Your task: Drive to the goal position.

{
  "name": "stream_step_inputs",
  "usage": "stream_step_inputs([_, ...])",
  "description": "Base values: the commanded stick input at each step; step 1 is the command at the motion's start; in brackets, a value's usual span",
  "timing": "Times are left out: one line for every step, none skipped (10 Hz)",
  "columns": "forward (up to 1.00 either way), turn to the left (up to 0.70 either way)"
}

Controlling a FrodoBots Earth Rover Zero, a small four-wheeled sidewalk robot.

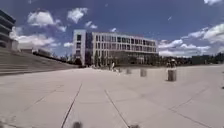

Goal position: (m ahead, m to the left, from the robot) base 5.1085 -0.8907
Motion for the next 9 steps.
stream_step_inputs([0.70,-0.11])
stream_step_inputs([0.70,-0.34])
stream_step_inputs([0.70,-0.34])
stream_step_inputs([0.70,-0.34])
stream_step_inputs([0.70,-0.34])
stream_step_inputs([0.70,-0.34])
stream_step_inputs([0.70,-0.17])
stream_step_inputs([0.70,0.00])
stream_step_inputs([0.70,0.00])
